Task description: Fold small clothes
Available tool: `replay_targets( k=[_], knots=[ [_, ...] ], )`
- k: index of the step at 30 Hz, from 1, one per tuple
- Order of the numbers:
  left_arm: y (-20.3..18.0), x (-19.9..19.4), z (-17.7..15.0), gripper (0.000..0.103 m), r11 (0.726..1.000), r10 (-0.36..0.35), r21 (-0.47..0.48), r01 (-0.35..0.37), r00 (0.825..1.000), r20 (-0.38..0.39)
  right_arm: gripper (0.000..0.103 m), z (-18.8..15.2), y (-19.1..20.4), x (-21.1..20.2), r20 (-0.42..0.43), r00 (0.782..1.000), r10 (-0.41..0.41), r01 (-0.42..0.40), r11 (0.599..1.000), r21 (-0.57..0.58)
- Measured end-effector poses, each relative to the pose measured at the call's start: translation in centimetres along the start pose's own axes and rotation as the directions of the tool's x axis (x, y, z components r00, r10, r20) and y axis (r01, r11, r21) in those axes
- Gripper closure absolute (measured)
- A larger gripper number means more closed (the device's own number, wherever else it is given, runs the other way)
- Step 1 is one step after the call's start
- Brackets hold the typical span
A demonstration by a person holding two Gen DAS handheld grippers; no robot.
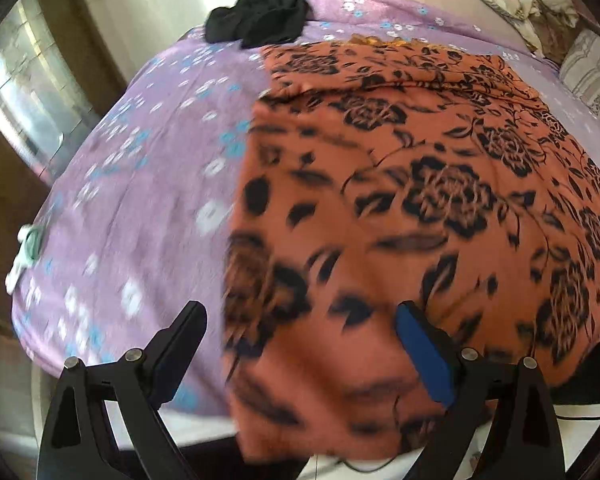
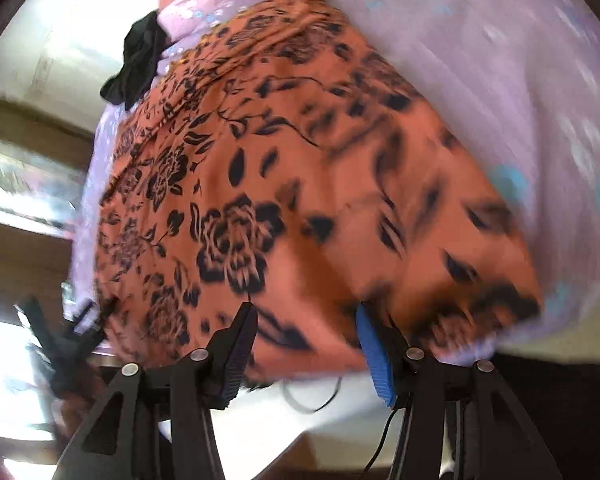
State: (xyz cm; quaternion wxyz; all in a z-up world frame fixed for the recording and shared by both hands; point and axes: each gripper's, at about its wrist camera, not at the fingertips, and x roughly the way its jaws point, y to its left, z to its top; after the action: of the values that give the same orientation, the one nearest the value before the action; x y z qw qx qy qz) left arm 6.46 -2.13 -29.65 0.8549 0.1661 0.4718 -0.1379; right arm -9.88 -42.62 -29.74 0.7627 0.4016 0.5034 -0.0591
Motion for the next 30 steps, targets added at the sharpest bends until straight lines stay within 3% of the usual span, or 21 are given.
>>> replay_targets(
  k=[6, 10, 14, 16, 18, 19, 21, 23, 25, 26, 27, 28, 30],
  knots=[
    [4.0, -2.9, -1.3, 0.008, 0.989, 0.026, -0.149, -0.024, 1.000, 0.011, 0.043, 1.8, -5.8, -5.8, 0.160, 0.984, 0.072, -0.097, 0.984, 0.150],
    [5.9, -3.5, -1.5, 0.008, 0.980, 0.060, -0.187, -0.062, 0.998, -0.013, 0.041, 3.8, -8.2, -4.5, 0.179, 0.982, 0.059, -0.099, 0.970, 0.222],
    [7.1, -2.4, -2.1, 0.008, 0.972, -0.014, -0.234, -0.007, 0.996, -0.091, 0.039, 4.4, -9.0, -1.6, 0.136, 0.987, 0.087, -0.118, 0.964, 0.239],
    [7.8, -1.5, -2.7, 0.008, 0.960, -0.036, -0.279, -0.001, 0.991, -0.127, 0.040, 4.4, -7.9, -1.5, 0.139, 0.987, 0.082, -0.107, 0.978, 0.180],
    [8.0, -0.8, -2.9, 0.009, 0.952, -0.058, -0.308, 0.007, 0.986, -0.156, 0.052, 4.5, -6.6, -0.5, 0.115, 0.987, 0.111, -0.126, 0.984, 0.128],
    [8.1, -0.7, -3.1, 0.017, 0.948, -0.069, -0.318, 0.015, 0.985, -0.160, 0.070, 4.3, -6.2, -0.4, 0.095, 0.989, 0.111, -0.121, 0.988, 0.098],
    [8.1, -0.5, -3.2, 0.047, 0.943, -0.101, -0.331, 0.043, 0.982, -0.161, 0.073, 3.8, -5.3, 0.0, 0.090, 0.993, 0.075, -0.079, 0.996, 0.049],
    [7.9, -0.2, -3.3, 0.053, 0.939, -0.131, -0.337, 0.068, 0.977, -0.169, 0.073, 3.6, -4.8, 0.3, 0.093, 0.995, 0.047, -0.049, 0.998, 0.030],
    [7.5, -0.1, -3.3, 0.053, 0.938, -0.142, -0.336, 0.083, 0.977, -0.156, 0.071, 3.7, -5.1, 0.4, 0.095, 0.994, 0.045, -0.051, 0.997, 0.060],
    [7.3, 0.0, -3.2, 0.048, 0.939, -0.142, -0.332, 0.086, 0.979, -0.148, 0.071, 3.8, -5.5, 0.3, 0.092, 0.994, 0.054, -0.061, 0.995, 0.075],
    [7.1, 0.0, -3.1, 0.034, 0.942, -0.140, -0.322, 0.088, 0.980, -0.140, 0.068, 3.8, -5.7, 0.4, 0.090, 0.994, 0.065, -0.074, 0.993, 0.092],
    [6.9, 0.0, -3.0, 0.027, 0.944, -0.137, -0.316, 0.089, 0.982, -0.132, 0.064, 3.8, -5.7, 0.3, 0.090, 0.993, 0.076, -0.084, 0.992, 0.095],
    [6.2, 0.1, -2.7, 0.024, 0.953, -0.129, -0.289, 0.095, 0.986, -0.103, 0.054, 3.6, -5.6, 0.3, 0.089, 0.992, 0.093, -0.100, 0.992, 0.077]
  ],
)
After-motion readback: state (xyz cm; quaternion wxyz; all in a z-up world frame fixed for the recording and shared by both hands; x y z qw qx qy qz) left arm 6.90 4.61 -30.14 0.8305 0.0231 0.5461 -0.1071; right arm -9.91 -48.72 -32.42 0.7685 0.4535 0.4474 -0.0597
